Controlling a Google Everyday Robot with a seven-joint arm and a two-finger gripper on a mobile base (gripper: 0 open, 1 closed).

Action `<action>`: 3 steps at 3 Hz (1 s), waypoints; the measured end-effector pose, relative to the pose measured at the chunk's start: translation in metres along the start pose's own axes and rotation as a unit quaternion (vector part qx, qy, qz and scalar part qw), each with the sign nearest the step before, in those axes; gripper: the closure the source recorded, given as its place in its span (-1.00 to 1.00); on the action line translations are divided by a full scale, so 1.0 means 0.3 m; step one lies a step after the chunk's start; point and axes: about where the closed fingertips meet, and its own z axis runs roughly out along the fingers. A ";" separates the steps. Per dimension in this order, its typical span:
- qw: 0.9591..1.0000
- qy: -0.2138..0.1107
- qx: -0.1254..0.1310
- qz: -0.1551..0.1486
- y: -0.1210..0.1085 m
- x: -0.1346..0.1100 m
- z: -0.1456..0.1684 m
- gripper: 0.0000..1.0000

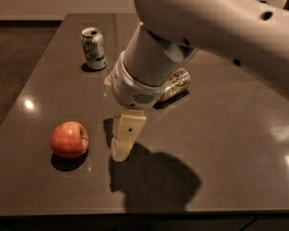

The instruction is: Move apple near orange can

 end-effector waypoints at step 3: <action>0.998 -0.036 -0.047 -0.015 0.035 -0.236 0.191 -1.00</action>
Offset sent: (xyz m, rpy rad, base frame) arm -0.0223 0.0999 -0.0276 0.0698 0.1292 0.0858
